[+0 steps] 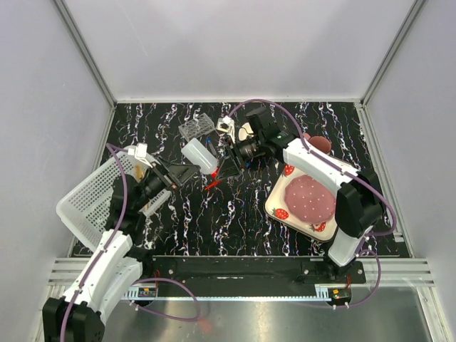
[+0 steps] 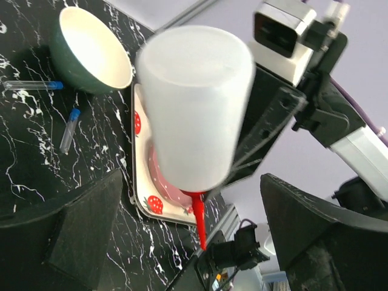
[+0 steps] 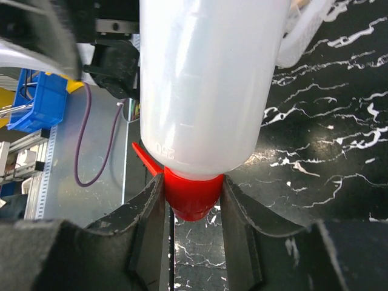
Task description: Organize the chemistry lab equipment
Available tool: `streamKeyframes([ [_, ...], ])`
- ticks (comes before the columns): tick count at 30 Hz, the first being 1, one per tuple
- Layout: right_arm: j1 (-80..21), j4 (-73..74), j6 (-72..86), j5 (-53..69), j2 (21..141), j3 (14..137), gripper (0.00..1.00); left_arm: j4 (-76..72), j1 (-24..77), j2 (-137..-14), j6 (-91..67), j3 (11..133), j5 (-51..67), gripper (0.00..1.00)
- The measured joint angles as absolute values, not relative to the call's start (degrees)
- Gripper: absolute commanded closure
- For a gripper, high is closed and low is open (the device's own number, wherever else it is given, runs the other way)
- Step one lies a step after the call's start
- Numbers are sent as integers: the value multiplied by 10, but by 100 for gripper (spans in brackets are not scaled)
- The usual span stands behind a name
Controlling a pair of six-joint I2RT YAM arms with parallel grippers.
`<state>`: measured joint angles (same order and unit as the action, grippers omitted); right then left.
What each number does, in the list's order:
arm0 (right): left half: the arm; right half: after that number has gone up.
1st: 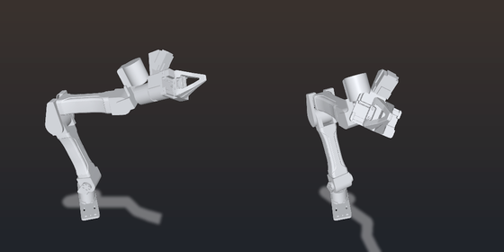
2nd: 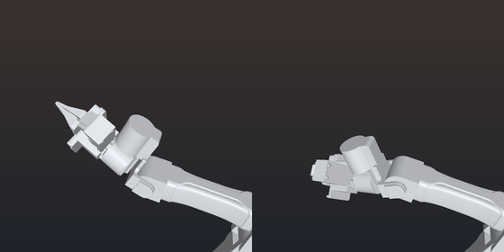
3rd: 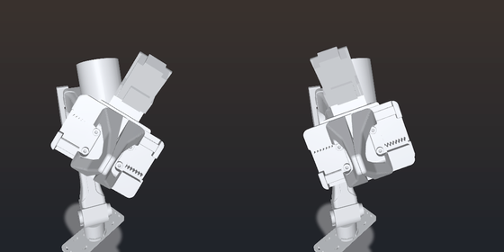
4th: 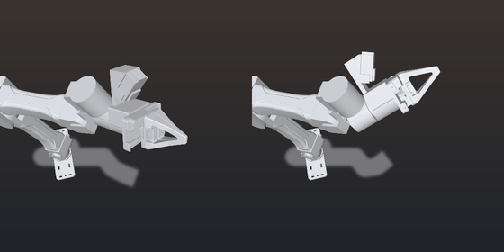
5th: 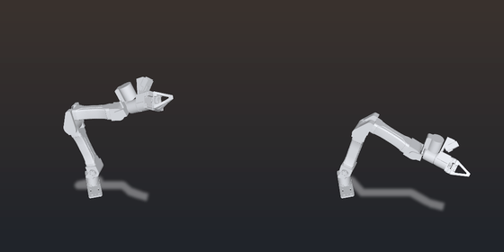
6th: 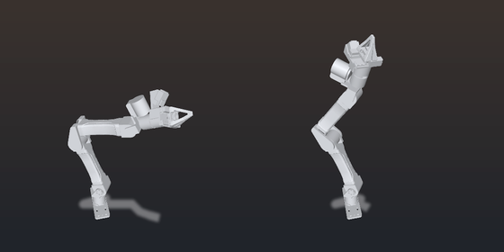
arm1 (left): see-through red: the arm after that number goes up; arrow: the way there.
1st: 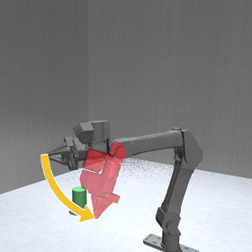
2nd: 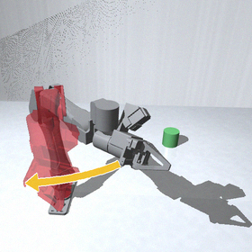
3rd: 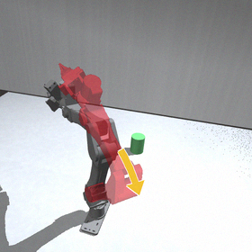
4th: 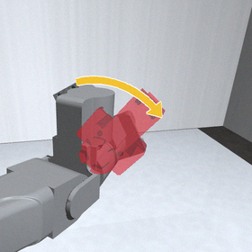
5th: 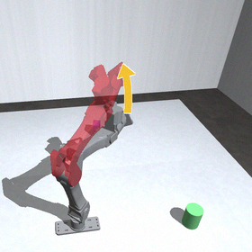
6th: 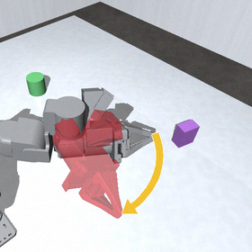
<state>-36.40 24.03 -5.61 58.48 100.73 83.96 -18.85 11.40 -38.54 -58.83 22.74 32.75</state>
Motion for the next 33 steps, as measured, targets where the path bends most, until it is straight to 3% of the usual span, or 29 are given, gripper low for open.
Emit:
streamKeyframes([
  [8,-364,211,-53,613,985,816,77,-177,164,-429,-589,254,257,2],
  [13,-364,206,-52,622,985,814,77,-181,196,-444,-595,270,239,12],
  [15,-364,206,-52,625,984,813,77,-182,204,-449,-597,274,236,23],
  [20,-364,205,-52,623,981,811,76,-181,208,-470,-606,283,235,38],
  [23,-364,204,-52,622,981,806,77,-178,214,-482,-605,293,236,63],
  [24,-363,204,-51,621,981,805,76,-176,214,-484,-606,294,236,83],
  [26,-363,203,-51,621,980,804,75,-172,215,-488,-605,298,236,97],
  [30,-364,198,-48,620,976,799,61,-167,217,-488,-599,303,237,100],
  [31,-364,196,-48,619,975,797,42,-165,217,-488,-596,303,237,100],
  [33,-366,194,-50,620,972,792,21,-151,218,-480,-589,304,235,100],
])
